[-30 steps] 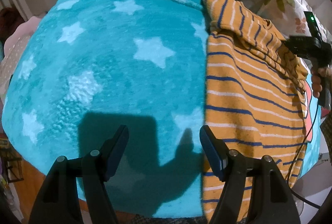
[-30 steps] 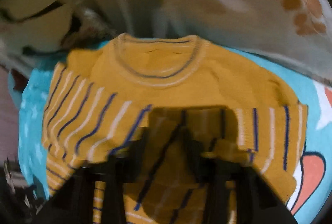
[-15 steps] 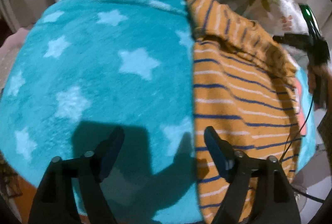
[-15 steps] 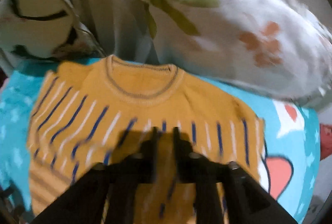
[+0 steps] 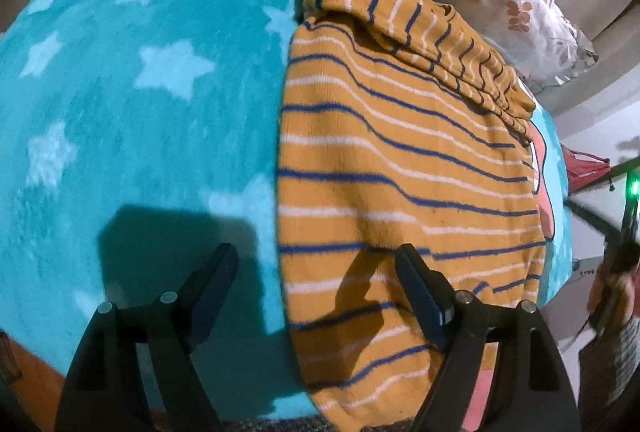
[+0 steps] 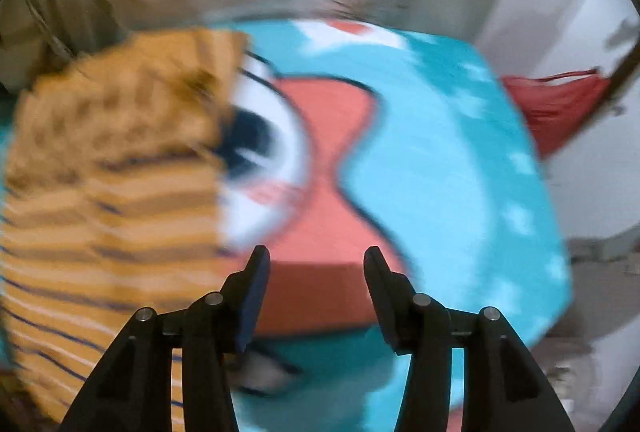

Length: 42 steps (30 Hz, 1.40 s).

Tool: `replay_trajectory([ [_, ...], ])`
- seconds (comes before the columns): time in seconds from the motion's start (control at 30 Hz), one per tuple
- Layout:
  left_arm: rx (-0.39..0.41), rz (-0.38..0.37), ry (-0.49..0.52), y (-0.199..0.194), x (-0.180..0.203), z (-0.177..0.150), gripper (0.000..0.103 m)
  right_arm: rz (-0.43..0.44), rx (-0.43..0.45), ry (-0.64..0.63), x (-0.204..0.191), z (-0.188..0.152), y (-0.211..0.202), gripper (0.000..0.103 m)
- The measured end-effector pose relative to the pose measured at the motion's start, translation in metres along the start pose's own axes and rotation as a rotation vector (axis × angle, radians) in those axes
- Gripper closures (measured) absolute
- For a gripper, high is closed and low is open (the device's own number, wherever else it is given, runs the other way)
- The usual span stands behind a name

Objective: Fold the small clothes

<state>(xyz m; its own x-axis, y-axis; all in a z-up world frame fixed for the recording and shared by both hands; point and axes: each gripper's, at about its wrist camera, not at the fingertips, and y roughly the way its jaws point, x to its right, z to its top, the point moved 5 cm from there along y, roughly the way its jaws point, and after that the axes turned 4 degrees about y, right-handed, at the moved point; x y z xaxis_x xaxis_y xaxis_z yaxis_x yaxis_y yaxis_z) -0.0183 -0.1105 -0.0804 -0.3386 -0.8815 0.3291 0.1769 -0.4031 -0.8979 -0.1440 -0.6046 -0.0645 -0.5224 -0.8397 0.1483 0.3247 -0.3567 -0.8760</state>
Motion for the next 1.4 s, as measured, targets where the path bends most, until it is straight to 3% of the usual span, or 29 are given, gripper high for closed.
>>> replay_trajectory([
  [0.07,0.005,0.002,-0.023,-0.001,0.002,-0.008,0.023,0.075,-0.021,0.032,0.021,-0.02,0.001,0.05],
  [0.13,0.004,-0.028,-0.053,0.003,0.006,-0.018,0.023,0.274,-0.054,0.145,0.036,-0.041,0.002,0.049],
  [0.23,0.036,-0.042,-0.063,0.0,0.009,-0.027,0.023,0.535,-0.124,0.275,0.032,-0.067,0.012,0.049],
  [0.3,0.041,-0.09,-0.082,-0.001,0.013,-0.033,0.023,0.622,-0.146,0.284,0.016,-0.081,0.015,0.049],
  [0.37,0.041,-0.139,-0.108,-0.001,0.016,-0.039,0.039,0.681,-0.148,0.273,0.002,-0.091,0.013,0.049],
  [0.43,0.022,-0.175,-0.139,0.001,0.016,-0.048,0.074,0.771,-0.161,0.268,-0.014,-0.099,0.008,0.049],
  [0.57,0.044,-0.265,-0.239,-0.001,0.012,-0.069,0.077,0.946,-0.228,0.287,-0.043,-0.116,0.007,0.049],
  [0.67,0.05,-0.328,-0.279,-0.001,0.015,-0.082,0.075,0.998,-0.253,0.296,-0.05,-0.129,0.003,0.049],
  [0.77,0.055,-0.363,-0.278,0.0,0.024,-0.088,0.068,1.041,-0.271,0.316,-0.048,-0.144,0.0,0.049],
  [0.9,0.081,-0.391,-0.28,-0.003,0.037,-0.089,0.041,1.076,-0.302,0.336,-0.044,-0.157,-0.001,0.049],
  [1.0,0.085,-0.369,-0.265,-0.003,0.045,-0.086,0.03,1.072,-0.297,0.337,-0.043,-0.161,-0.003,0.05],
  [1.17,0.078,-0.316,-0.265,-0.001,0.049,-0.085,0.03,1.043,-0.278,0.345,-0.043,-0.162,-0.005,0.05],
  [1.2,0.073,-0.294,-0.278,0.0,0.048,-0.084,0.038,1.041,-0.278,0.357,-0.043,-0.161,-0.005,0.05],
  [1.23,0.068,-0.27,-0.286,0.0,0.045,-0.085,0.059,1.039,-0.277,0.37,-0.043,-0.161,-0.005,0.052],
  [1.3,0.023,-0.237,-0.31,0.006,0.039,-0.09,0.093,1.019,-0.279,0.376,-0.045,-0.161,-0.005,0.063],
  [1.33,0.018,-0.227,-0.329,0.007,0.034,-0.092,0.093,1.003,-0.281,0.374,-0.044,-0.161,-0.004,0.068],
  [1.4,0.029,-0.204,-0.341,0.003,0.029,-0.095,0.094,0.977,-0.297,0.369,-0.044,-0.161,-0.001,0.087],
])
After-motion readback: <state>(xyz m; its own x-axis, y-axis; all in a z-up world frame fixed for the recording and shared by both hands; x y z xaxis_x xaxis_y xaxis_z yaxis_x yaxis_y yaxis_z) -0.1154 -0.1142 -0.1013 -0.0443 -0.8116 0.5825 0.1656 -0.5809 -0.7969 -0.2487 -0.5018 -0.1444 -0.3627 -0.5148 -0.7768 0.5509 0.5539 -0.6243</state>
